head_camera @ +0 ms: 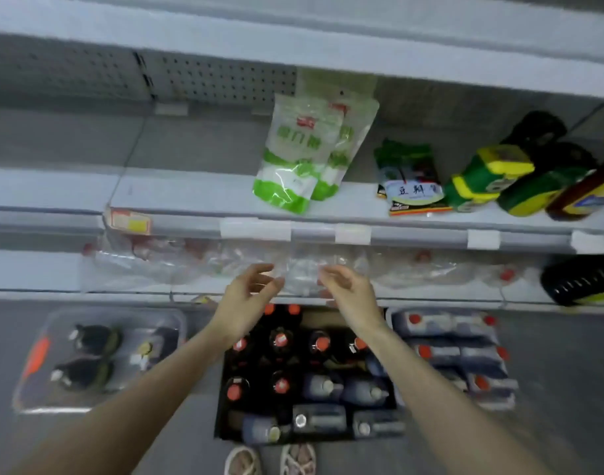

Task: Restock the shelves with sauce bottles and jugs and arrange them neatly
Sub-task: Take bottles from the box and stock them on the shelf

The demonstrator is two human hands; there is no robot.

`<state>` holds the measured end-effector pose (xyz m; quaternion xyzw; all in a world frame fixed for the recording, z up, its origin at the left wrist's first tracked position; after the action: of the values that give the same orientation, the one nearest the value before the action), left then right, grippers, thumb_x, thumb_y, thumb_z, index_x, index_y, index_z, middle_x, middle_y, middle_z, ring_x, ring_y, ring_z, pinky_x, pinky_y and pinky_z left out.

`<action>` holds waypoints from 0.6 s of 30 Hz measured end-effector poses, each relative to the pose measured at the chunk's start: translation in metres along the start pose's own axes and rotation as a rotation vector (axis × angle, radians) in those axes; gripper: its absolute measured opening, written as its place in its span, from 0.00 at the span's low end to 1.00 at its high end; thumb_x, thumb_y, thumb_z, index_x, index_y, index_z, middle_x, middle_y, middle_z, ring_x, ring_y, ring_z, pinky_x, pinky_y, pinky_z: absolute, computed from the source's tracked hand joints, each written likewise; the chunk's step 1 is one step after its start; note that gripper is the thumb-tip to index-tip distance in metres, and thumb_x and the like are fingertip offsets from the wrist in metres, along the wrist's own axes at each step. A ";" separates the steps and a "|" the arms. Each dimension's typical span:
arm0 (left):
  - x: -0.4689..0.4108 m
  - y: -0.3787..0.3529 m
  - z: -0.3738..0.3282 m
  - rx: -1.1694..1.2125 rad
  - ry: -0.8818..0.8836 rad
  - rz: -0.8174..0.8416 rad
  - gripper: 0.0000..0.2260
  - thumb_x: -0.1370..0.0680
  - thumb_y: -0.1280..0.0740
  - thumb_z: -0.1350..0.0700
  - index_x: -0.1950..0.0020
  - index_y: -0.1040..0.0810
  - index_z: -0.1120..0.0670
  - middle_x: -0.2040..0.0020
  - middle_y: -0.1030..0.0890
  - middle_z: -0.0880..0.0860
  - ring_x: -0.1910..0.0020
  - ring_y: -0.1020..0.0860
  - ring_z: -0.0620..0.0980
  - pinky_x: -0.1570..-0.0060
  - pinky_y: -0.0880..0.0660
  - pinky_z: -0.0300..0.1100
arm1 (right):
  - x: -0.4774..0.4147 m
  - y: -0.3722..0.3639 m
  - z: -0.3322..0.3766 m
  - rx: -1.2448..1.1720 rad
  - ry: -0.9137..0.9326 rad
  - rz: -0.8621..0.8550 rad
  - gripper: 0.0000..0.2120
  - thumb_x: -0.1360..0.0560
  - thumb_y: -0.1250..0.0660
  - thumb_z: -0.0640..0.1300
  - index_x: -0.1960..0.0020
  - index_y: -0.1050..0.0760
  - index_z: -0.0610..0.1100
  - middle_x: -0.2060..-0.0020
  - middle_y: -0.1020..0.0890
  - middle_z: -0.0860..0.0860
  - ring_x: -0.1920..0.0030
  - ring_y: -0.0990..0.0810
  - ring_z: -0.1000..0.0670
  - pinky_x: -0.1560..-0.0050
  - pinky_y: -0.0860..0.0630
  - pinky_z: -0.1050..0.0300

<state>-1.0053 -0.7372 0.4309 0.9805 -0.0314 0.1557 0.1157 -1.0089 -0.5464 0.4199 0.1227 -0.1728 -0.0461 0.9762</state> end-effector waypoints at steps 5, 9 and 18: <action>-0.011 -0.026 0.097 -0.030 0.113 0.027 0.07 0.22 0.32 0.56 0.45 0.24 0.52 0.58 0.19 0.46 0.59 0.22 0.37 0.53 0.26 0.38 | -0.011 -0.015 -0.104 0.030 -0.094 -0.036 0.09 0.24 0.30 0.43 0.46 0.20 0.40 0.61 0.18 0.52 0.60 0.20 0.55 0.56 0.24 0.65; -0.024 -0.040 0.169 -0.031 0.212 0.007 0.07 0.22 0.32 0.56 0.45 0.24 0.53 0.60 0.20 0.46 0.62 0.24 0.42 0.56 0.28 0.38 | -0.028 -0.034 -0.183 0.057 -0.185 -0.024 0.11 0.24 0.30 0.45 0.45 0.21 0.40 0.60 0.18 0.50 0.56 0.17 0.47 0.52 0.23 0.55; -0.077 -0.070 0.291 -0.102 0.278 0.002 0.13 0.22 0.32 0.52 0.39 0.24 0.53 0.57 0.20 0.44 0.53 0.22 0.43 0.49 0.29 0.37 | -0.094 -0.070 -0.312 0.102 -0.280 -0.009 0.18 0.27 0.27 0.49 0.39 0.24 0.45 0.53 0.19 0.53 0.45 0.19 0.47 0.40 0.24 0.43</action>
<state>-0.9849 -0.7357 0.1221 0.9423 -0.0240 0.2882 0.1684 -0.9909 -0.5315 0.0876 0.1656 -0.3090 -0.0585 0.9347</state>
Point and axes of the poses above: each hand's wrist, its own x-axis away from the middle knuckle, its own y-axis out of the back of the hand, z = x × y, the point moved 7 cm from there along -x, towards the middle knuckle
